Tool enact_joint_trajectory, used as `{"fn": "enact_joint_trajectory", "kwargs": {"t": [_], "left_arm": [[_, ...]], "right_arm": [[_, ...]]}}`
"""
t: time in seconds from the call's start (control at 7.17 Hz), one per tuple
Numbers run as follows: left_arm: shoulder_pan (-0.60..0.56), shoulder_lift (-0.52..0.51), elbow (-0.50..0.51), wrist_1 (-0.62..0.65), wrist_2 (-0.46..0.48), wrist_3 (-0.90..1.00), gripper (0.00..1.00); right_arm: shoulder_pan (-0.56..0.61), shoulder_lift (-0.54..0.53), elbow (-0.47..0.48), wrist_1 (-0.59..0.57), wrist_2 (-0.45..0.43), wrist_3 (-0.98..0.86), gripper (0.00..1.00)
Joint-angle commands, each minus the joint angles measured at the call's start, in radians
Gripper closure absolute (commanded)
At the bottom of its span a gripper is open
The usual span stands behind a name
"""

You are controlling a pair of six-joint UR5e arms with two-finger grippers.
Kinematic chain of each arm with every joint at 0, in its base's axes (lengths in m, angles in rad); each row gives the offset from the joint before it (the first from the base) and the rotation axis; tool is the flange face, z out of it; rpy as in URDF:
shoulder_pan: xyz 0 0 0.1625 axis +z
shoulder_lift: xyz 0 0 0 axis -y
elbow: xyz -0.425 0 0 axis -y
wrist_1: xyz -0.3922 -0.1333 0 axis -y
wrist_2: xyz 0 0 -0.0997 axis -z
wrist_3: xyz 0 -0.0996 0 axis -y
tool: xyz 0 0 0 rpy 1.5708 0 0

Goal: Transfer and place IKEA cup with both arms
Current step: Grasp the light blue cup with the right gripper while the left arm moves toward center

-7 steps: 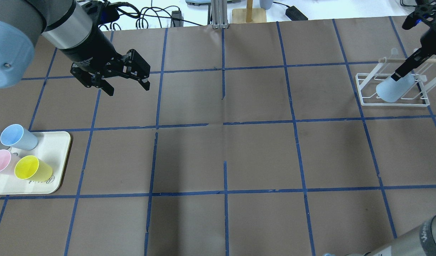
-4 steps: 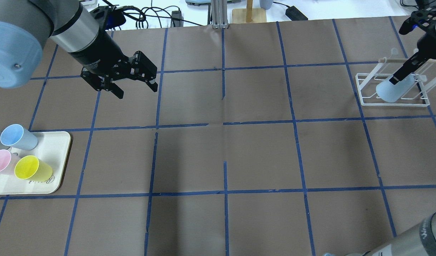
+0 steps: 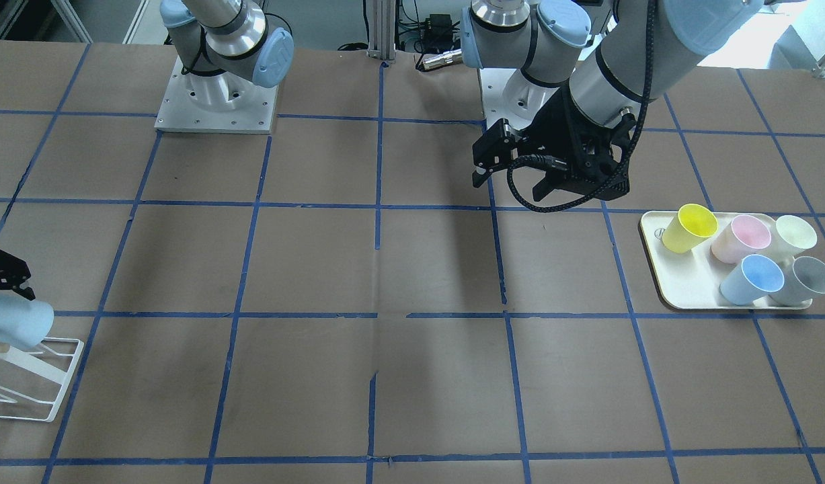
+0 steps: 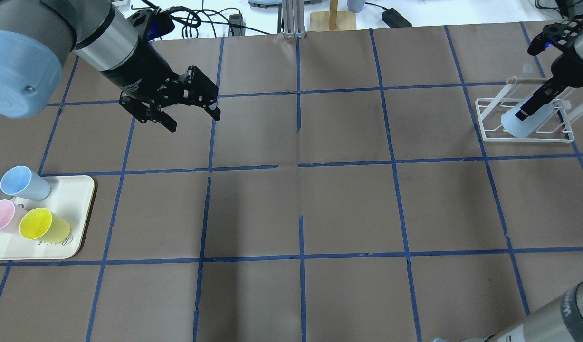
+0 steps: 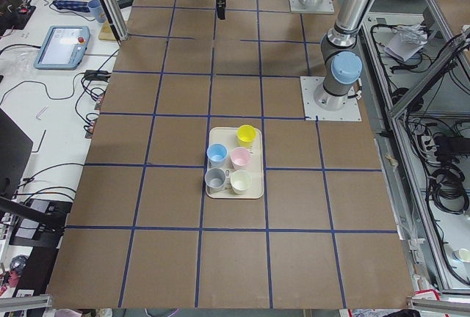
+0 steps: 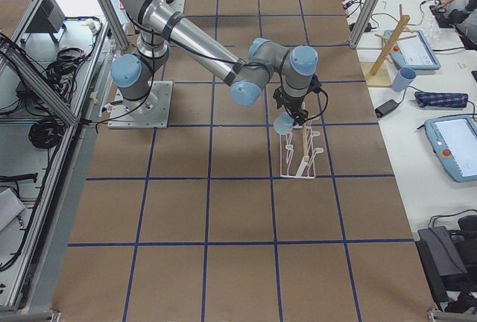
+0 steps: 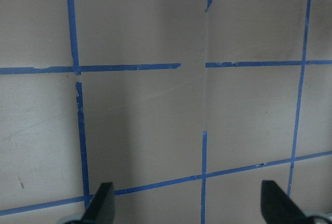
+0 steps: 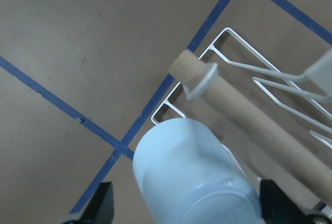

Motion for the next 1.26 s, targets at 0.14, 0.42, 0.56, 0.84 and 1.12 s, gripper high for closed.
{"fn": "enact_joint_trajectory", "kwargs": {"t": [0.14,0.42,0.56,0.84,1.12], "left_arm": [[0.000,-0.007,0.001,0.007,-0.001,-0.007,0.00],[0.000,-0.005,-0.001,0.007,-0.002,-0.025,0.00],[0.000,-0.007,-0.001,0.007,-0.002,-0.036,0.00],[0.000,-0.022,0.001,0.009,-0.138,-0.039,0.00],[0.002,-0.038,-0.001,0.007,-0.299,-0.066,0.00]], "right_arm": [[0.000,0.002,0.006,-0.019,0.000,0.000,0.00],[-0.002,0.010,0.001,-0.038,0.000,0.000,0.00],[-0.009,0.014,0.003,-0.038,0.000,0.000,0.00],[-0.020,0.016,0.003,-0.036,0.002,0.003,0.01],[-0.020,0.016,0.005,-0.036,-0.001,0.008,0.10]]}}
